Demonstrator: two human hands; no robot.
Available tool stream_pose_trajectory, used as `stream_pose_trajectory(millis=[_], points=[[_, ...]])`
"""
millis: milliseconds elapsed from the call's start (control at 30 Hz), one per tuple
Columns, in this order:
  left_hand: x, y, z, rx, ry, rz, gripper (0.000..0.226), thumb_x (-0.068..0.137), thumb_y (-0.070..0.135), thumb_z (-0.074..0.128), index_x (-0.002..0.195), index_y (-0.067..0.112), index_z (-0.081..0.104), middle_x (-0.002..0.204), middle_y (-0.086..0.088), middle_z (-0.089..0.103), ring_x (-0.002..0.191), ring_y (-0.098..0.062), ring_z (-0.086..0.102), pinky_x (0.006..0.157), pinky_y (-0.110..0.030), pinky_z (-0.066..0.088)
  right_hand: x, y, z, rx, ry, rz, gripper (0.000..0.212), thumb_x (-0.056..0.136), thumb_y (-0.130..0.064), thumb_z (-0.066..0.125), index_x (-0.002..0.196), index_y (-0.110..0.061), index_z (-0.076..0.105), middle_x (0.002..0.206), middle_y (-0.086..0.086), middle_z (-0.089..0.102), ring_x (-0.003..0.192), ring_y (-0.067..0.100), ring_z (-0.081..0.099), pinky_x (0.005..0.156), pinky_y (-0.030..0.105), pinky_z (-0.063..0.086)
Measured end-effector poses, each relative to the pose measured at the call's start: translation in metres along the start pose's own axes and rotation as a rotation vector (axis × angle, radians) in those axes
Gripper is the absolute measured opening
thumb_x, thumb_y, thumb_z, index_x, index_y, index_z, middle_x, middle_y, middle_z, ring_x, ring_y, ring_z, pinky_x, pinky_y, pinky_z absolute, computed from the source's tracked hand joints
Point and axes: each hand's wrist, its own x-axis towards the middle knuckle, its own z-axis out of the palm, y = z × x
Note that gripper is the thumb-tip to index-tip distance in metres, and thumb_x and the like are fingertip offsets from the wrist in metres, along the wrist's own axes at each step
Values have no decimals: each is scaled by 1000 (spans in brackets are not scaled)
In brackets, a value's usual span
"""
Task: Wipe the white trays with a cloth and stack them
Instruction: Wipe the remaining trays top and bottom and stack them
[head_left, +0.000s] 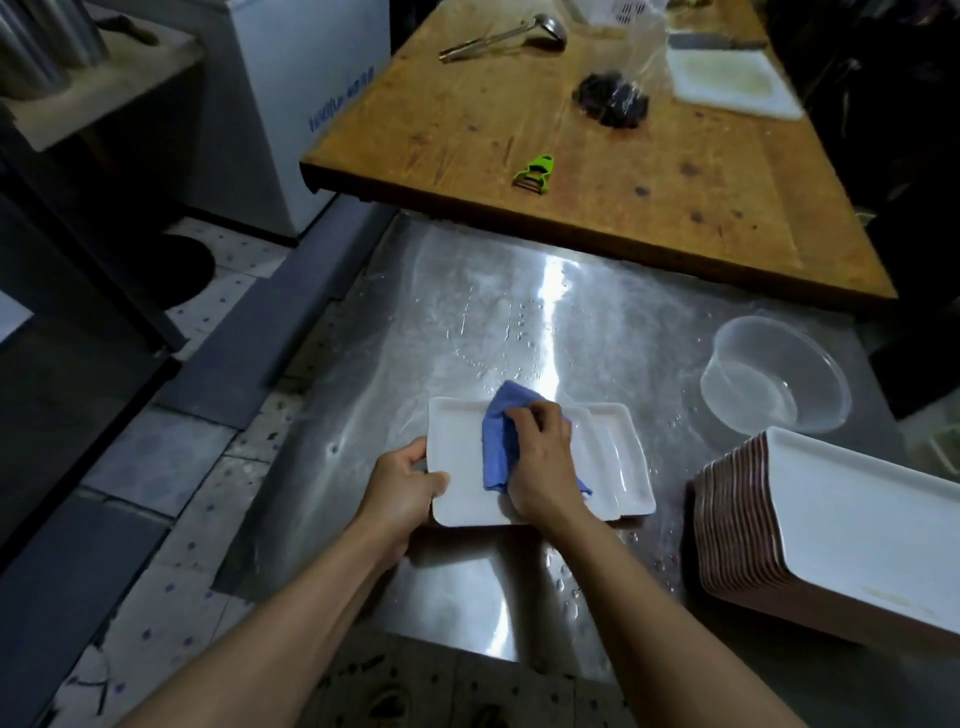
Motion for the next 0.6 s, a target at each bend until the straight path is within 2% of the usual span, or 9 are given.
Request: stream_pose_trajectory(millis=[67,167,267,333,400,500,600], points=[[2,0,3,11,-9,-14,51,79,-17,47,82,31,64,70,8,73,67,-16,71,65,-36,58,4,-15,10,32,-38,-85,56,69,-6,57,125,-4,52,132,17,37,120,34,33,102,37,33],[4,0,5,60,4,4,45,75,-16,49,88,23,66,77,0,73,69,-18,69,62,-29,55,9,-31,19,-5,-105,-178,67,58,-3,69,123,-5,52,131,16,38,115,35,37,97,35,37],[6,0,7,46,4,5,46,74,-17,49,91,21,67,80,0,73,70,-18,68,62,-28,53,10,-29,16,-10,-111,-201,61,65,-12,64,124,-4,54,133,16,40,117,34,39,96,37,37],[8,1,7,27,-7,-7,47,75,-16,49,86,26,67,77,3,74,70,-18,69,62,-30,55,10,-22,9,-31,-64,-164,54,72,-19,50,123,-2,55,133,17,44,117,33,42,95,41,40],[12,-1,7,2,0,-34,48,79,-14,48,82,32,64,78,6,73,74,-20,70,66,-37,57,7,-8,3,-102,-15,-64,46,79,-15,50,123,-4,54,133,15,43,115,34,43,90,41,40],[12,-5,6,-16,-12,-86,44,85,-9,49,91,32,61,89,5,71,83,-24,69,74,-47,58,3,12,-4,-130,37,131,42,83,-7,50,124,-5,50,134,13,38,114,33,40,90,40,38],[14,-4,5,-27,-35,-107,36,89,-4,50,100,29,61,96,0,70,84,-24,69,73,-46,59,5,14,-3,-135,29,146,44,81,-7,54,124,-4,49,134,15,37,116,32,37,93,35,32]])
